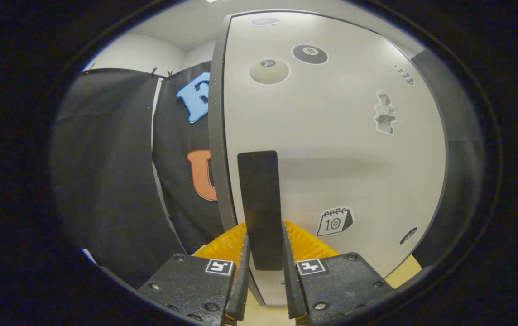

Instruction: Open the shoe cabinet door, grab the shoes and put them into the shoe cabinet, then close the shoe cabinet door.

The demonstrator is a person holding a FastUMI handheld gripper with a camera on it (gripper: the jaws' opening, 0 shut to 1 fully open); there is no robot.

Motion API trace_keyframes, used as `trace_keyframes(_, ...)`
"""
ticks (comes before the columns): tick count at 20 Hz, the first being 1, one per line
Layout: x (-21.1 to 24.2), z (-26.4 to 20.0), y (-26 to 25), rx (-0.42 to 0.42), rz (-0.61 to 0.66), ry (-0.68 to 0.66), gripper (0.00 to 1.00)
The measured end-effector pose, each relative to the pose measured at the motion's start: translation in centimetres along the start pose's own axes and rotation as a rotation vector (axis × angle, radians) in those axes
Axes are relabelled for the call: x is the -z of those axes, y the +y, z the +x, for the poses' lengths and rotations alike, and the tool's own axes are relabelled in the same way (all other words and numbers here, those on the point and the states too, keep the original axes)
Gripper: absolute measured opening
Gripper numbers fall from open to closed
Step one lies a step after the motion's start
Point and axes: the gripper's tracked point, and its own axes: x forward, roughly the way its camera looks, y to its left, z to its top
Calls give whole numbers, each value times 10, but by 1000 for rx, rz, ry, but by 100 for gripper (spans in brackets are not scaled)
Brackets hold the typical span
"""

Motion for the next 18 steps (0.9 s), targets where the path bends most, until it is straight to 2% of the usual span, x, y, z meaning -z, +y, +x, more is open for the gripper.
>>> trace_keyframes(1,0,-1,-1,-7,-27,8,34)
trace_keyframes(5,3,-15,0,-64,-41,17,33)
trace_keyframes(8,5,-42,-1,-82,-20,28,33)
trace_keyframes(11,8,-65,-9,-76,-75,31,32)
trace_keyframes(18,16,-114,-22,-150,-119,45,32)
